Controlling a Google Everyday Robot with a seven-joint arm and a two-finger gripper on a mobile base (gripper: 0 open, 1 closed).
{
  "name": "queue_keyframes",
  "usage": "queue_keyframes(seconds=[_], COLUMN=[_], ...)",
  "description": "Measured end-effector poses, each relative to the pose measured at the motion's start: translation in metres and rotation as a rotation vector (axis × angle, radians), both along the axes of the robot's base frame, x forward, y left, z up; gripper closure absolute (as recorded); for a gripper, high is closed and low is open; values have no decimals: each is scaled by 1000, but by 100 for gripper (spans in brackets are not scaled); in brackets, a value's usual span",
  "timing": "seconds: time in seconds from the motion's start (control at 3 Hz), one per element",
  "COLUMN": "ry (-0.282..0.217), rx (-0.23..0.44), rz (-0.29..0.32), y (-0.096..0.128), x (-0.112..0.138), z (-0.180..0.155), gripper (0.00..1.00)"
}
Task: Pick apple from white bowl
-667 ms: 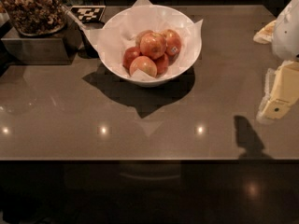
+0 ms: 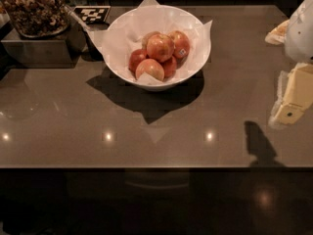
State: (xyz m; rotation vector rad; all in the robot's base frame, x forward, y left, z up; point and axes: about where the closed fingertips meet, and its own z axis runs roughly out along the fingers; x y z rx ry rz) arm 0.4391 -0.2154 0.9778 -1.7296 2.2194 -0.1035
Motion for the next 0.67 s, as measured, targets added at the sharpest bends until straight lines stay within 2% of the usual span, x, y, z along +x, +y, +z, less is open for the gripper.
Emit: queue_keyframes(seconds=[0.33,0.67], ry=[-16,7], rx=[26,127], rz=[59,183], y=[9,34], x=[16,57], z=[5,7], gripper=[0,0])
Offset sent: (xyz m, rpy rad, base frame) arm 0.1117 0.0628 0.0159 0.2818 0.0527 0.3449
